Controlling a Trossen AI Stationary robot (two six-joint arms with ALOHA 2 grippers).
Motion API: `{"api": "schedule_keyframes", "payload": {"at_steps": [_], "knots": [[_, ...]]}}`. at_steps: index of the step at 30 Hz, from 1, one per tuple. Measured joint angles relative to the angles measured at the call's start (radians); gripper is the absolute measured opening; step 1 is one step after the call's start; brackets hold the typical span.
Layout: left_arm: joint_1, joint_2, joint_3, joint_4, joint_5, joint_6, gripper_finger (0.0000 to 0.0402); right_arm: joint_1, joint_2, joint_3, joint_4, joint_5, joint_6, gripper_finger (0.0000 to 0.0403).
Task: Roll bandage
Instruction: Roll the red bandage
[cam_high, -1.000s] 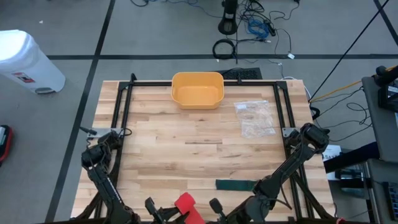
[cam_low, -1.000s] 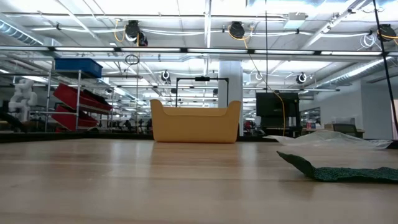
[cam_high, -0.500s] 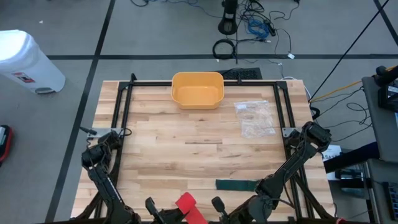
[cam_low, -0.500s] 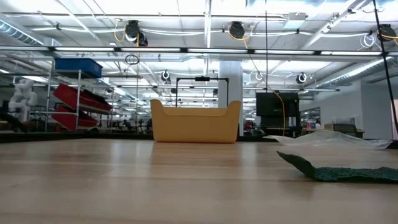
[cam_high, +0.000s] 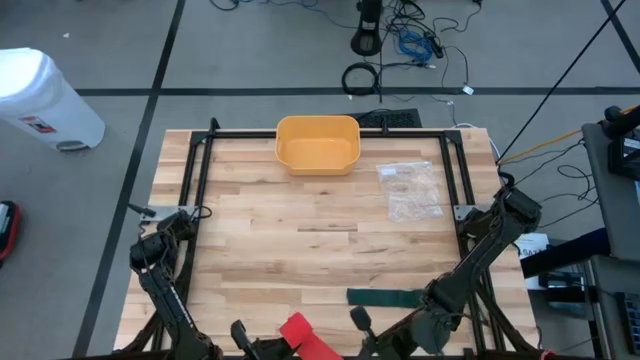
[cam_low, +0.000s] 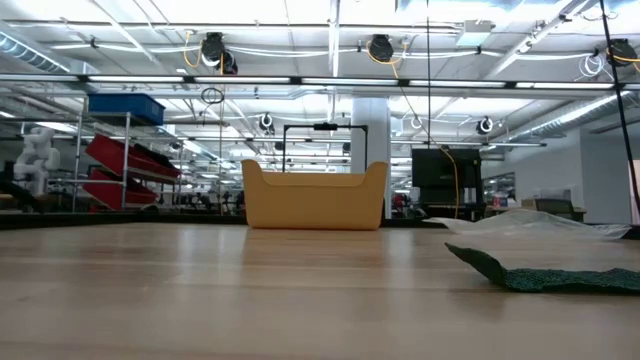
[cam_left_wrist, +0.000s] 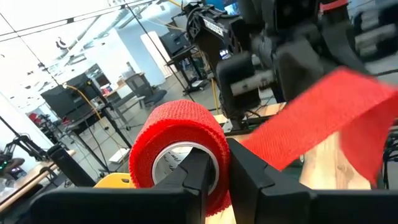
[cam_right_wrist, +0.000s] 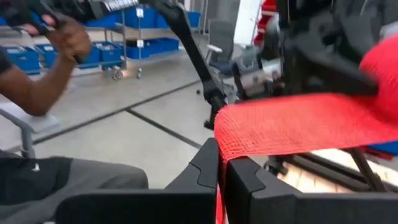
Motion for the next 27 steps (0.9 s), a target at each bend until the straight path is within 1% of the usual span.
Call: {"api": "schedule_keyframes", "payload": {"at_steps": [7, 12, 22, 27], "knots": [[0.006, 0.0, 0.0, 0.0, 0.006, -0.001, 0.0049, 0.012, -0.043, 0.0, 0.016, -0.001, -0.016, 0.0], [0.028, 0.0, 0.0, 0.0, 0.003, -0.003, 0.005, 0.012, -0.051, 0.0, 0.049, -0.002, -0.026, 0.0], [0.056, -0.001, 0.0, -0.037, 0.003, -0.037, 0.005, 0.012, -0.069, 0.0, 0.164, 0.0, -0.076, 0.0], [0.061, -0.001, 0.0, -0.05, 0.037, -0.064, 0.005, -0.006, -0.099, 0.0, 0.174, -0.001, -0.094, 0.0]]}}
